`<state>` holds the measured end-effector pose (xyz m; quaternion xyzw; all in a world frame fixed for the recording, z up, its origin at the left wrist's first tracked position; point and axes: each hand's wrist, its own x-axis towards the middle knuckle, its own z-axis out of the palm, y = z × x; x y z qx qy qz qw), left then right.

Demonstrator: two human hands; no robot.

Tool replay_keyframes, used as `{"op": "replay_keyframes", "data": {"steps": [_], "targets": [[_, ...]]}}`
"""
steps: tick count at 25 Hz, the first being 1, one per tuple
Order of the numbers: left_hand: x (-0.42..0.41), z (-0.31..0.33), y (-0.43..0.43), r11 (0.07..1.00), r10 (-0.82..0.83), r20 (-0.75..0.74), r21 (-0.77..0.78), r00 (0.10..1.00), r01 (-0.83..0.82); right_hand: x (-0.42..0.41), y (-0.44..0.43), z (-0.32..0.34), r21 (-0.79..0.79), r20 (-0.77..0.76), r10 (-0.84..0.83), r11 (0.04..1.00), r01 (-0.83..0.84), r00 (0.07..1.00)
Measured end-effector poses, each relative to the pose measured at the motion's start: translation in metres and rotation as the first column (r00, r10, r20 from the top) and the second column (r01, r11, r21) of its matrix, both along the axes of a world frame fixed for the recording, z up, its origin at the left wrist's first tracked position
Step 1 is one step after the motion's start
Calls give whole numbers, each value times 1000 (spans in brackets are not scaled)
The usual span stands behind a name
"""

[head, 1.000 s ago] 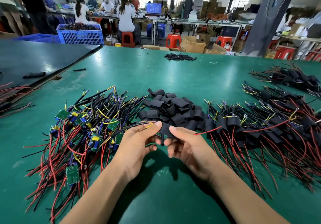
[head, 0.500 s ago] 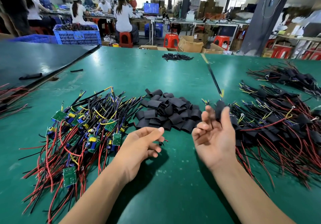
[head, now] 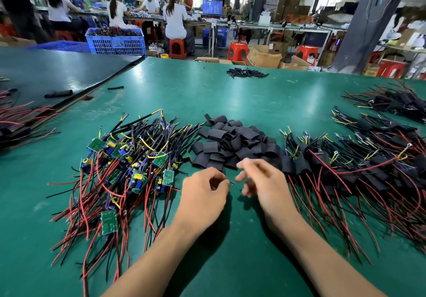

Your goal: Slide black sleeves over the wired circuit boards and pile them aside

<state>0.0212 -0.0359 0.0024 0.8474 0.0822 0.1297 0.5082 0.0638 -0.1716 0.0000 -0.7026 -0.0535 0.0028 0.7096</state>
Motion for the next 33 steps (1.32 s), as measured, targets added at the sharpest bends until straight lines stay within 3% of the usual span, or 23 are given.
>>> {"op": "replay_keyframes", "data": {"steps": [2,4,7,11,14,17,19,22,27,30,33], "targets": [[-2,0,3,984,49,64,170,997,-59,-6,5,-8,-314,160,118,947,-63,980],[-5,2,5,927,81,116,357,990,-118,-8,6,-11,-478,246,199,877,-59,949],[-7,6,8,783,139,265,560,954,-270,-8,4,-10,-476,199,191,876,-76,961],[-9,13,9,664,227,35,725,973,-181,-11,4,-9,-414,140,175,905,-103,975],[-9,12,12,693,177,50,703,983,-161,-12,4,-8,-408,131,175,907,-108,976],[-5,8,15,897,67,182,419,981,-139,-13,4,-6,-395,128,175,912,-112,976],[-4,8,14,939,47,204,324,978,-113,-13,4,-5,-381,123,172,918,-114,977],[-5,6,13,862,98,226,467,969,-196,-15,3,-3,-356,114,175,926,-124,978],[-4,10,23,668,263,80,704,962,-241,-15,3,-2,-319,113,178,938,-134,978],[-1,11,33,699,241,59,681,969,-216,-15,3,-2,-323,110,176,937,-132,978],[0,10,35,834,176,179,496,968,-243,-15,3,-2,-335,106,180,933,-135,978]]}}
